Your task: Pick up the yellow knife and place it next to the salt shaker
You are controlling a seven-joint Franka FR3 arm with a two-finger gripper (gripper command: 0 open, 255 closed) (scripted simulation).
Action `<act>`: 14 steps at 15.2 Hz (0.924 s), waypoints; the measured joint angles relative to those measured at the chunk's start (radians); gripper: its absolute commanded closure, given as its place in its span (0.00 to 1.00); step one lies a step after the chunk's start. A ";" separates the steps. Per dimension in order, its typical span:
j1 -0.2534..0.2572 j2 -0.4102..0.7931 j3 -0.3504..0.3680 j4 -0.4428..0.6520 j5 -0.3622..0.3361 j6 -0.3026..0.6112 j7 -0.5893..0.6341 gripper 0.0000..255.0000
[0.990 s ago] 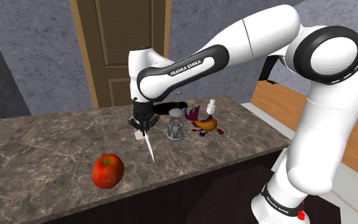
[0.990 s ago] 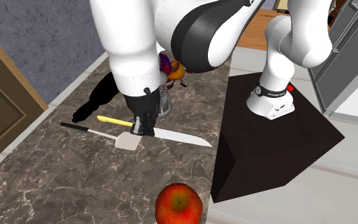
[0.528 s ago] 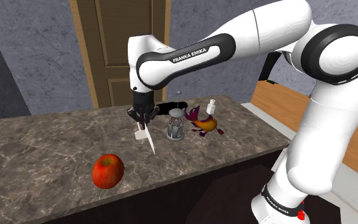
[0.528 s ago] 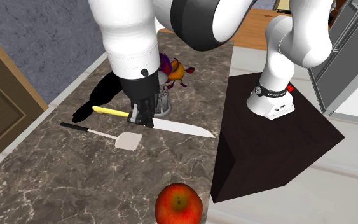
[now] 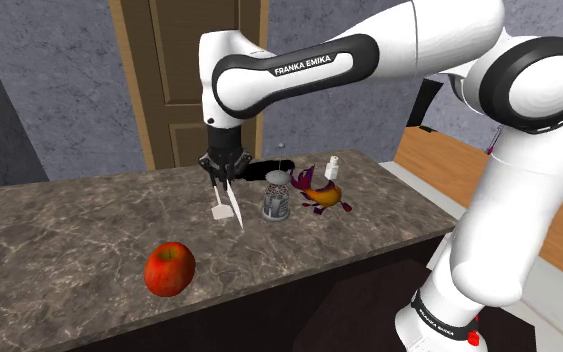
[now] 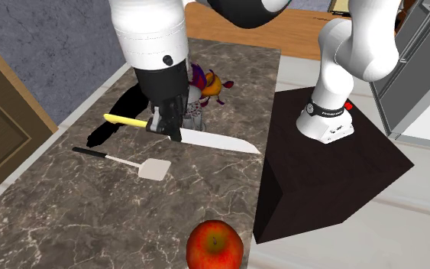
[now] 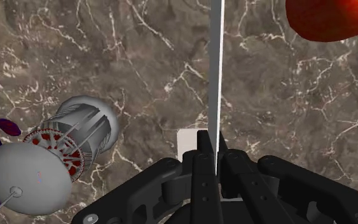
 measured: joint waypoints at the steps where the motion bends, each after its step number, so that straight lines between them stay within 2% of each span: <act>1: 0.001 -0.001 0.001 0.013 0.000 -0.014 0.001 1.00; 4: -0.007 -0.024 -0.004 0.011 0.009 -0.034 -0.013 1.00; 14: -0.093 -0.325 -0.110 -0.308 0.088 -0.009 -0.235 1.00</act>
